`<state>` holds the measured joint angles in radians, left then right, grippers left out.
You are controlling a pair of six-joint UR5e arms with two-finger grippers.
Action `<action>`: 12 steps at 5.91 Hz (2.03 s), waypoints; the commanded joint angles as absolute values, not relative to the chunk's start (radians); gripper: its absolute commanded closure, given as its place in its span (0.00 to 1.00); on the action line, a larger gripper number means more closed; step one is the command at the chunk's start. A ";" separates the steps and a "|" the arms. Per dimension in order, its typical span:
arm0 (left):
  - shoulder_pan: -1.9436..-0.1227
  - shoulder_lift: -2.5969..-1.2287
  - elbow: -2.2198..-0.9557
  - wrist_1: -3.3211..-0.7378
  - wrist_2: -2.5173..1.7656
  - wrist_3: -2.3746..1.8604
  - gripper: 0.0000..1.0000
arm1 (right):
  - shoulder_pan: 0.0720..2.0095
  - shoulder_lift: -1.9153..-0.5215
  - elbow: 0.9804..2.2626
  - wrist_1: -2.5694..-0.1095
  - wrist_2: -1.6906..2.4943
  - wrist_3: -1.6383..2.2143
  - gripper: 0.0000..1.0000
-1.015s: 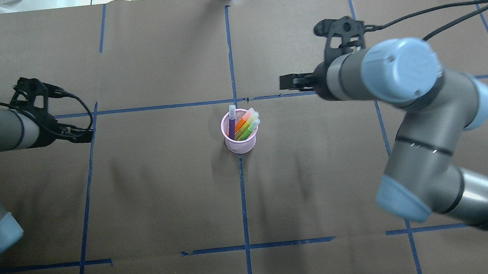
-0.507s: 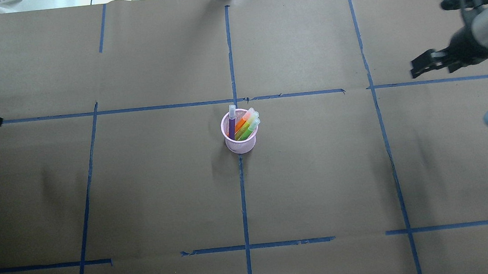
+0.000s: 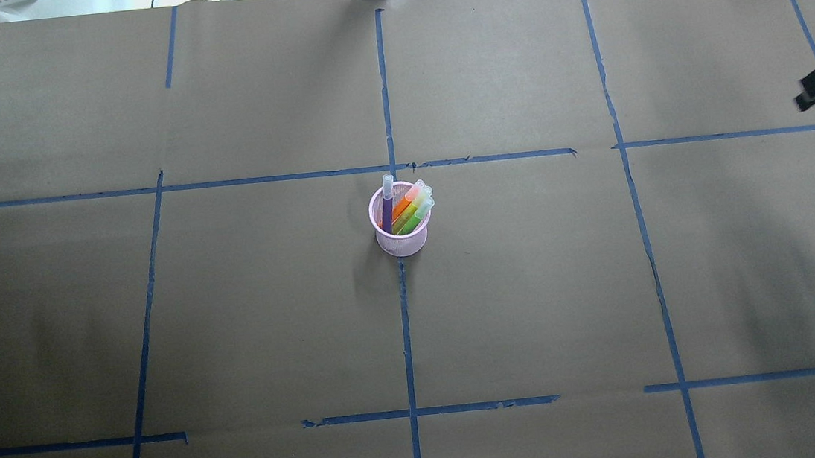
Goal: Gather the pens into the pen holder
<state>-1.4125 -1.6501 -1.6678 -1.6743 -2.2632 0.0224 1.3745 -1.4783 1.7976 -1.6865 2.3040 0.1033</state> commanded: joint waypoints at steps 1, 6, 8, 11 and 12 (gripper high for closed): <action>-1.540 -1.652 -1.669 -1.432 -2.343 0.205 0.00 | 1.513 -1.512 1.709 -1.747 2.376 -0.120 0.00; -1.571 -1.569 -1.738 -1.235 -2.361 0.282 0.00 | 1.528 -1.534 1.612 -1.678 2.361 -0.181 0.00; -1.569 -1.543 -1.773 -1.299 -2.350 0.272 0.00 | 1.529 -1.548 1.623 -1.677 2.362 -0.183 0.00; -1.568 -1.539 -1.747 -1.299 -2.362 0.272 0.00 | 1.529 -1.562 1.627 -1.677 2.356 -0.184 0.00; -1.568 -1.536 -1.738 -1.304 -2.362 0.273 0.00 | 1.532 -1.562 1.653 -1.677 2.332 -0.184 0.00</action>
<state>-1.5682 -1.5388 -1.7483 -1.2997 -2.3610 0.2719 1.5305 -1.5615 1.6320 -1.6766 2.3489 -0.1840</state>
